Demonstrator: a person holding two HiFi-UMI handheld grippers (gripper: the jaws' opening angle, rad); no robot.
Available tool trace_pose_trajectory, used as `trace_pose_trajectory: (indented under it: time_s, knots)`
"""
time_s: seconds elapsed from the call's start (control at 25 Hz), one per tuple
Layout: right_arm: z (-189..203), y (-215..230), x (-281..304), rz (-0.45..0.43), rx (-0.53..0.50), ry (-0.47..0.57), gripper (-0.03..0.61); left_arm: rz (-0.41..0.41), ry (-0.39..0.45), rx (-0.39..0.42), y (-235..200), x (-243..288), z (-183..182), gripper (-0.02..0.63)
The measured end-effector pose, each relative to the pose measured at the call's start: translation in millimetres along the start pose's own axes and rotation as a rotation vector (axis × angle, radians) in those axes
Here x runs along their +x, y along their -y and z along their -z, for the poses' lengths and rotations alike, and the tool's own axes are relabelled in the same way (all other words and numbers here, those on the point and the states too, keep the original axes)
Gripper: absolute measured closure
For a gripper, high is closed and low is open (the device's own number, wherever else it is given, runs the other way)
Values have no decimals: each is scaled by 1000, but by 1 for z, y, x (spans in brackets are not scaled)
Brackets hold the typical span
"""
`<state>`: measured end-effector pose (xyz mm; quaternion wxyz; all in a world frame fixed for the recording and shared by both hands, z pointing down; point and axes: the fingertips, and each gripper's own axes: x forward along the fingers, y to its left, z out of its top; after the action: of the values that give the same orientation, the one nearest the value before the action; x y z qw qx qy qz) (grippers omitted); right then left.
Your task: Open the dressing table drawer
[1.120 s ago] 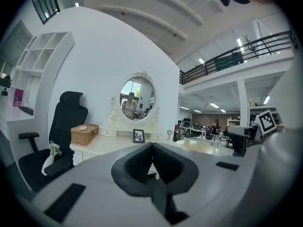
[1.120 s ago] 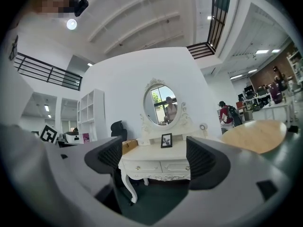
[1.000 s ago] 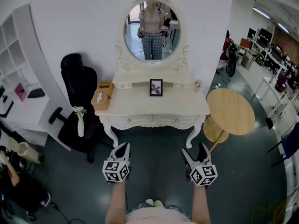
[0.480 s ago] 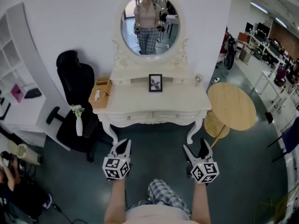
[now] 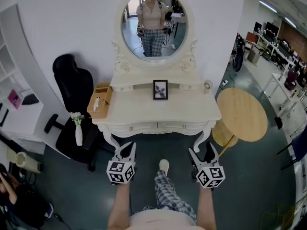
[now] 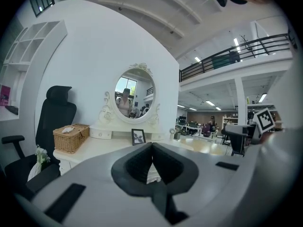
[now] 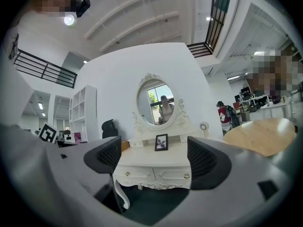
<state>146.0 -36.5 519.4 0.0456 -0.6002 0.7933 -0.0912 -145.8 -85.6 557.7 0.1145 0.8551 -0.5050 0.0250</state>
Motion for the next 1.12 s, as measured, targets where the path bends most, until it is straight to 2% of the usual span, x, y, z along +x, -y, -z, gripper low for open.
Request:
trace_pose_trajectory:
  time_s: [0.28,0.48,0.64,0.88,1.12]
  knots:
    - [-9,48,129,-22,-8,-2,149,-44,-11,-22,-55,112,-9,586]
    - [-35,89,234,-39,-17,-8,149,-65,18,-6,-89,209,-54,586]
    - [-48,109,308,-65,-26,-20,149,-83,22,-5,-118,275,-74,587]
    - [-57,134,377,-70,-46,-37,149,-92,28,-18,-147,340,-90,588]
    - [-53,153,411,-42,-45,-62,150,-84,11,-18,-162,381,-93,586]
